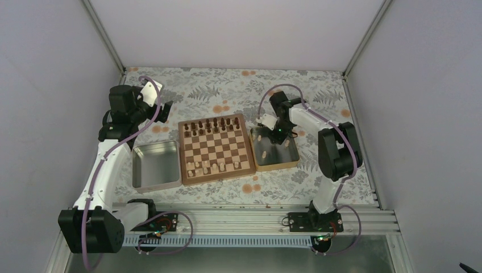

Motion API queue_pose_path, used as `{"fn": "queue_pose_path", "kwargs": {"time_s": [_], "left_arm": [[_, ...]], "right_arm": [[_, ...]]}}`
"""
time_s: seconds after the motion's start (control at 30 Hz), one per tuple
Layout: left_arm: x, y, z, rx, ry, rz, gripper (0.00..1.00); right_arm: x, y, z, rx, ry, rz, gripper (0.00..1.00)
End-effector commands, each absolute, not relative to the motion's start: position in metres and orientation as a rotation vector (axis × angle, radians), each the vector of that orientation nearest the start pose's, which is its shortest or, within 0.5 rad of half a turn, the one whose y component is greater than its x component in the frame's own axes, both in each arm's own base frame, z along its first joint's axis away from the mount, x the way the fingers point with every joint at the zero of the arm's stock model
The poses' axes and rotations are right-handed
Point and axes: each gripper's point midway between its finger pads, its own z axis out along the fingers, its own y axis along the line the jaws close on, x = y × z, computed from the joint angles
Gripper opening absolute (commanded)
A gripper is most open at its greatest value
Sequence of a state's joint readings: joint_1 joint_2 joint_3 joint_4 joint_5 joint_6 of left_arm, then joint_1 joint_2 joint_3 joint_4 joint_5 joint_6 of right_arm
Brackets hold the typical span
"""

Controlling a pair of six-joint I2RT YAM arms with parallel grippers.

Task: Set up the chess pieces on the board
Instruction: Pick up the chess piece from the storage box.

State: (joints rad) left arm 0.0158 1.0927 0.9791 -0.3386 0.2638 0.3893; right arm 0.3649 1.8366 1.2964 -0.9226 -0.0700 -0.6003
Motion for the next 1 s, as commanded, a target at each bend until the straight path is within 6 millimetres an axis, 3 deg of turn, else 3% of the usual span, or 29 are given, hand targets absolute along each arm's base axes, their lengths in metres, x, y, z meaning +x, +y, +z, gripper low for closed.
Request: {"fn": "queue_pose_path", "kwargs": {"time_s": [0.0,0.3,0.63,0.77,0.97], "left_arm": [[0.365,-0.040,0.275,0.547,1.927,-0.011,1.00],[0.365,-0.040,0.275,0.546,1.926,-0.011,1.00],[0.364,-0.040,0.275,0.546,1.928,-0.014,1.00],[0.364,-0.040,0.277,0.545,1.924,-0.014,1.00],[0.363,-0.040,0.278,0.545,1.922,-0.014,1.00]], "right_arm": [[0.335,0.141,0.046,-1.389,2.671,0.106,0.33],[0.339,0.141,0.038,-1.392,2.679,0.093,0.31],[0.339,0.141,0.041,-1.389,2.677,0.091,0.10],[0.339,0.139,0.058,-1.377,2.662,0.069,0.07],[0.330,0.157,0.114,-1.388,2.568,0.089,0.06]]}}
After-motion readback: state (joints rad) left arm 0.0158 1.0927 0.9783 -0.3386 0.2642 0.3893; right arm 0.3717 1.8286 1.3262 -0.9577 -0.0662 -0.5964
